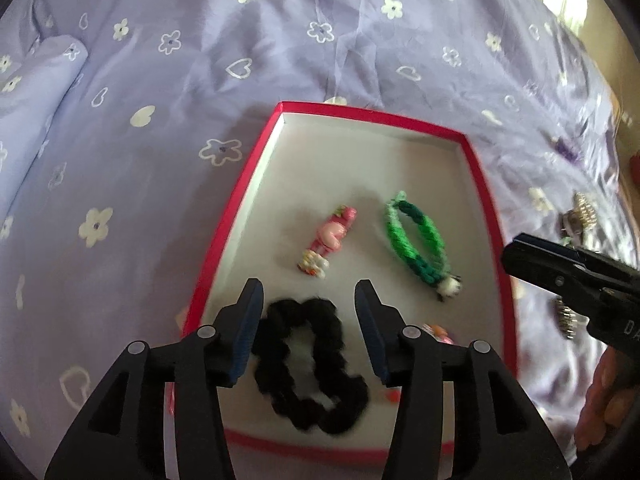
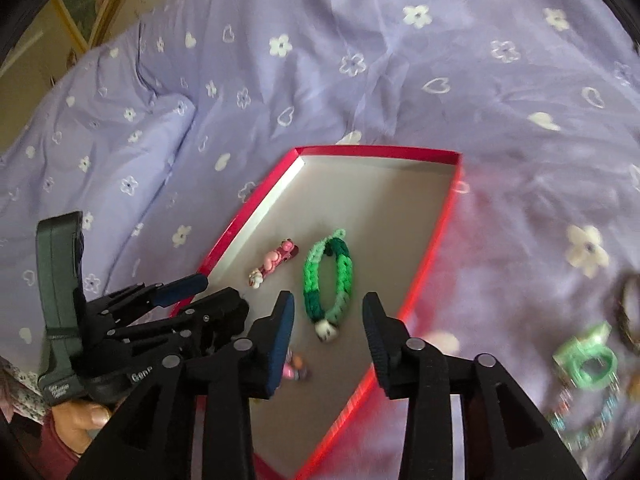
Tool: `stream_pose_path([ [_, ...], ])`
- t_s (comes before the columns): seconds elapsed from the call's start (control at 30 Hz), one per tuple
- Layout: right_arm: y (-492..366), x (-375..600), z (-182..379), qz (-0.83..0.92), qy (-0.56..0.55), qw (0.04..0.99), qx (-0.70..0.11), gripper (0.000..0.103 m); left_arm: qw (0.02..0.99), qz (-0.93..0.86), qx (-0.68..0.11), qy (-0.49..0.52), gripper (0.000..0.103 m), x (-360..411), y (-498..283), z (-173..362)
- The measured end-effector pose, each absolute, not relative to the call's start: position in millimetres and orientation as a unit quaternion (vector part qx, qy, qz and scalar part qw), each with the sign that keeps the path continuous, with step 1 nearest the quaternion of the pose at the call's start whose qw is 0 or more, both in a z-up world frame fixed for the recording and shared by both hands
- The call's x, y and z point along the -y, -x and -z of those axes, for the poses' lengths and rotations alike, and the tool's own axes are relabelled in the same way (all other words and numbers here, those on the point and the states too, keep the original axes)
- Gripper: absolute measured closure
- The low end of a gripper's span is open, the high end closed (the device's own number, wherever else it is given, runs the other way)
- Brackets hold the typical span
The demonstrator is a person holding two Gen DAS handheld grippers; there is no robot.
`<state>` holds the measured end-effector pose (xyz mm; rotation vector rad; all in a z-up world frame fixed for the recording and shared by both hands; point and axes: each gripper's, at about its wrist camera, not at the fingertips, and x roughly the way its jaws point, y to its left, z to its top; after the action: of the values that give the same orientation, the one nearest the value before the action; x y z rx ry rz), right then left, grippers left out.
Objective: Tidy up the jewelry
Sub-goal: 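Open the left tool releasing the heart clip while the right tool releases the green bracelet, then move both open tools back over the remaining jewelry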
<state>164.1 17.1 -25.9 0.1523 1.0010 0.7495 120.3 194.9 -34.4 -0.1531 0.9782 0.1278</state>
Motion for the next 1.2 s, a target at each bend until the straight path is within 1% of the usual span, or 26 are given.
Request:
stream_pose_path([
  [0.27, -139.5, 51.8, 20.0, -0.315, -0.102, 0.822, -0.463, 0.063, 0.882, -0.030, -0.459, 0.099, 0.056, -159.9, -89.8, 20.2],
  [0.53, -116.7, 122.6, 15.8, -0.260, -0.119, 0.844, -0.453, 0.061, 0.882, 0.014, -0.458, 0.111, 0.053, -117.3, -79.0, 12.7],
  [0.93, -105.9, 205.2, 24.3, -0.189, -0.143, 0.860, -0.452, 0.059, 0.881, 0.063, -0.464, 0.075, 0.053, -61.1, -94.6, 5.8],
  [1.2, -111.9, 221.3, 27.9, -0.178, -0.147, 0.861, -0.453, 0.058, 0.878, 0.090, -0.468, 0.047, 0.053, -30.9, -116.1, 6.7],
])
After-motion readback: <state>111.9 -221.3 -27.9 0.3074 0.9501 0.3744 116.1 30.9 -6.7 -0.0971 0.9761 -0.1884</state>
